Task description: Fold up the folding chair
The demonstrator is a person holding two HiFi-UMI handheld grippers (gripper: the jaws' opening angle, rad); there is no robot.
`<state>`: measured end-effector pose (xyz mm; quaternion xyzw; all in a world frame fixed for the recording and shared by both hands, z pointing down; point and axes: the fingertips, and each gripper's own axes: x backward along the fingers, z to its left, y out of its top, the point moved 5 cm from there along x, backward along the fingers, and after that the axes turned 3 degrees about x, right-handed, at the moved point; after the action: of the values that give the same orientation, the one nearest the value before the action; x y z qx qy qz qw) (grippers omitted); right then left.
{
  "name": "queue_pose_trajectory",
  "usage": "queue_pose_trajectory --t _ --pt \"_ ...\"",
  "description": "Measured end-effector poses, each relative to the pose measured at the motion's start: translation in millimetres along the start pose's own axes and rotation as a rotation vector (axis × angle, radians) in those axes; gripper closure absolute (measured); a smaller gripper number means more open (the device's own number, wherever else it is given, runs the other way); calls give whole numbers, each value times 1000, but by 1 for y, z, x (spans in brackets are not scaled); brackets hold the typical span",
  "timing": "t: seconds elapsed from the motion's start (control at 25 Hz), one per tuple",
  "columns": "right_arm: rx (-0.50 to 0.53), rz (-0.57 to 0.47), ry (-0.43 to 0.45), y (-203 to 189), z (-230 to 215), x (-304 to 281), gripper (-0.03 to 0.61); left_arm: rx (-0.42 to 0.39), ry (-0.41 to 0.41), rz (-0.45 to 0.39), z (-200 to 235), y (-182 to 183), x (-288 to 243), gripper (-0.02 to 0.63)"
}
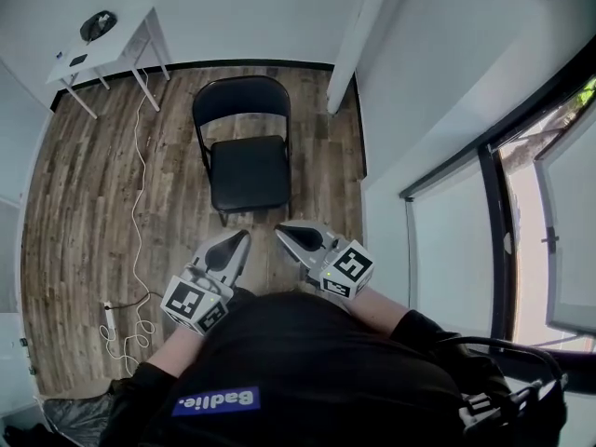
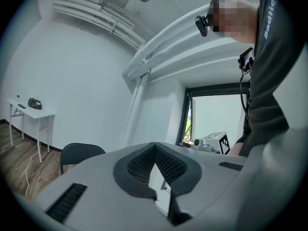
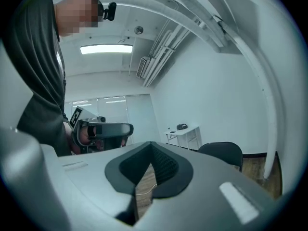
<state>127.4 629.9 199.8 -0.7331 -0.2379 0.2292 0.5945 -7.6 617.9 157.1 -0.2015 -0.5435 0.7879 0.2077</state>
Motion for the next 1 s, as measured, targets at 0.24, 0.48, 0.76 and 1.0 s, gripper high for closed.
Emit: queue_pose_trajectory --t 0.24,0.48,0.76,1.0 --pt "1 5 -5 1 -36 -18 584 -15 34 -2 30 5 -12 611" --pt "63 26 -46 13 -95 -76 584 -39 23 -13 108 17 -39 610" --pt "62 79 -98 17 -153 -172 584 28 -36 -15 215 37 -75 609" --pt "64 117 -110 17 -191 -233 584 78 -58 11 287 41 -97 610"
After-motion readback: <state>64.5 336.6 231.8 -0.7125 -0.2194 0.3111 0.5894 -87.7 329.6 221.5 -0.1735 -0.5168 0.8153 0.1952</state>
